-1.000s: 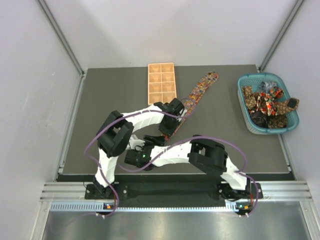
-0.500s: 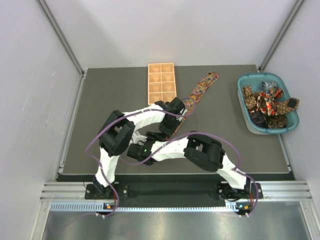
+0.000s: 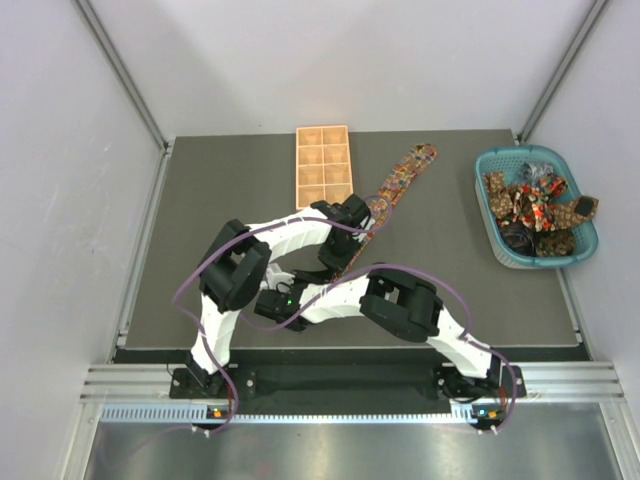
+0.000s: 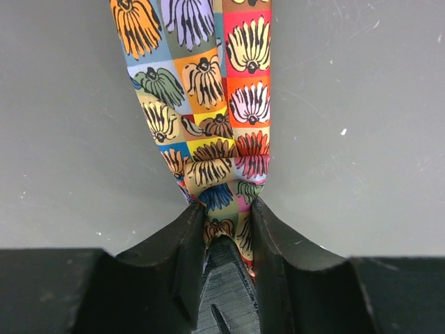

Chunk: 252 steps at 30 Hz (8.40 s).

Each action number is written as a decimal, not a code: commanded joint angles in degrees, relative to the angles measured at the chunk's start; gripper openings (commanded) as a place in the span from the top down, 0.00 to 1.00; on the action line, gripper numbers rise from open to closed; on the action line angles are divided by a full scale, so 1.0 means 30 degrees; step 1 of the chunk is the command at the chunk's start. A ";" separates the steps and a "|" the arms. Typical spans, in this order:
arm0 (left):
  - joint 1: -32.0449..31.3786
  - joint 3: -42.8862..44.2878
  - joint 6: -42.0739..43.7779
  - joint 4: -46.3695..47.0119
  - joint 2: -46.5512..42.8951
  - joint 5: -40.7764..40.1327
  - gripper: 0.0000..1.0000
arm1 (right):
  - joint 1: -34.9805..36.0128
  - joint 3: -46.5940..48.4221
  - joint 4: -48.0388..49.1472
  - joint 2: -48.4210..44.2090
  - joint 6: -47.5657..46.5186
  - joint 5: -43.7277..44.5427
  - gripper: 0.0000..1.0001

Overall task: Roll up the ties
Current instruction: Roll the tie

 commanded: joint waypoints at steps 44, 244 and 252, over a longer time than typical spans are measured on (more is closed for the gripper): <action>1.3414 -1.4312 -0.8738 1.2570 -1.5225 0.7476 0.06 | -0.3272 -0.2776 0.3339 -0.6961 0.0347 -1.4100 1.00; 0.1609 -0.6344 0.1807 0.7066 -0.2774 -0.0434 0.39 | -1.4114 -0.1665 0.4953 -0.1280 0.3804 -3.9857 0.94; 0.1580 -0.7516 0.1398 0.7359 -0.3097 0.0533 0.59 | -1.4142 -0.1869 0.5390 -0.1864 0.3980 -3.9331 0.83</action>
